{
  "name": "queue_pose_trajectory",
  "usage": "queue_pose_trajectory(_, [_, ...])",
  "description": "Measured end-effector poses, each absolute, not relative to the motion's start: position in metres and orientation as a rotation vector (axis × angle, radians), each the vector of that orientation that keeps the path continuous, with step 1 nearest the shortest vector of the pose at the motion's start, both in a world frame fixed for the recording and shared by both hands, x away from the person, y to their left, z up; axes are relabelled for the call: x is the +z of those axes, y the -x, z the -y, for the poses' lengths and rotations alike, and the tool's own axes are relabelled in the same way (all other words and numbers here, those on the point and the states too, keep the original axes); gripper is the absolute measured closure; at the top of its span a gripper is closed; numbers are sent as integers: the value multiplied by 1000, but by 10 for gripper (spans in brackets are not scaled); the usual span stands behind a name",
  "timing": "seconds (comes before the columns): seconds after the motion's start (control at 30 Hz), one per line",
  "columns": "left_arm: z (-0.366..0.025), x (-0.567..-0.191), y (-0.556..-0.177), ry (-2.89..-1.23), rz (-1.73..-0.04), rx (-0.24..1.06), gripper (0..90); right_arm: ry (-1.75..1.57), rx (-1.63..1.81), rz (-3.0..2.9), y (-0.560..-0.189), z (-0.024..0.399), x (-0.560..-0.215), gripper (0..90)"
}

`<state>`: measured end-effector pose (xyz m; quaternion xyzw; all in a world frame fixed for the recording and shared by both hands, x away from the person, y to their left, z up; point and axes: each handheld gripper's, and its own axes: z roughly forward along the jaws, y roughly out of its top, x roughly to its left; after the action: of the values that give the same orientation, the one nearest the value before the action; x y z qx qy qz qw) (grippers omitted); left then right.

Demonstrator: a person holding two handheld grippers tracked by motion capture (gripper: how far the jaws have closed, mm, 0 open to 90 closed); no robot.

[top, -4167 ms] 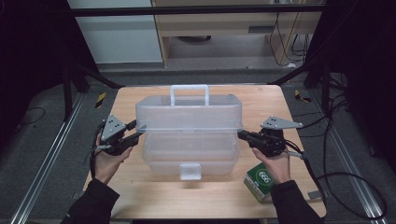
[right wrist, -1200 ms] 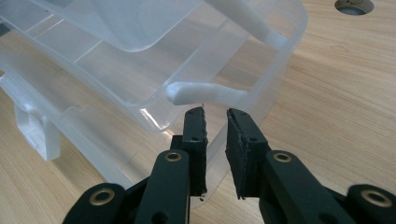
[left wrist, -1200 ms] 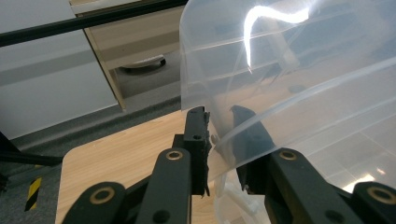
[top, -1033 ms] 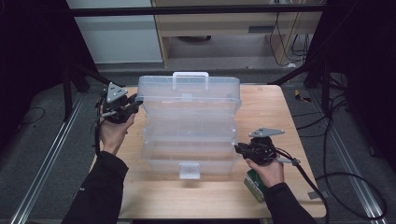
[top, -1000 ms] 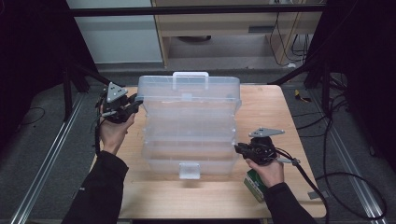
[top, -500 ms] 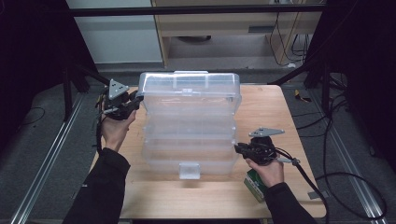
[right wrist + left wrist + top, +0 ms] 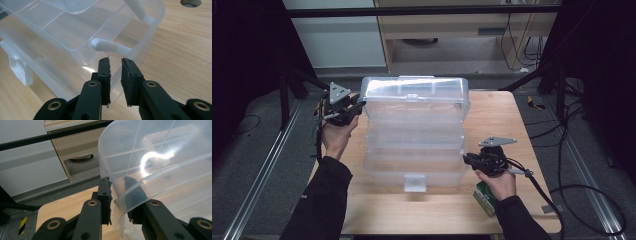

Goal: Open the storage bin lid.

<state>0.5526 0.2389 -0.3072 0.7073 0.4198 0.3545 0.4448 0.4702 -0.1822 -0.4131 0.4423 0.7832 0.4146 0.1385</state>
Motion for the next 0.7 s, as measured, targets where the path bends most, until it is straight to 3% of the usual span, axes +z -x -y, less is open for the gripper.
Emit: queue_pose_trajectory(0.7, [-231, -300, -582, -1729, -1095, 886, 767, -1284, 1203, -2267, -471, 182, -413, 773])
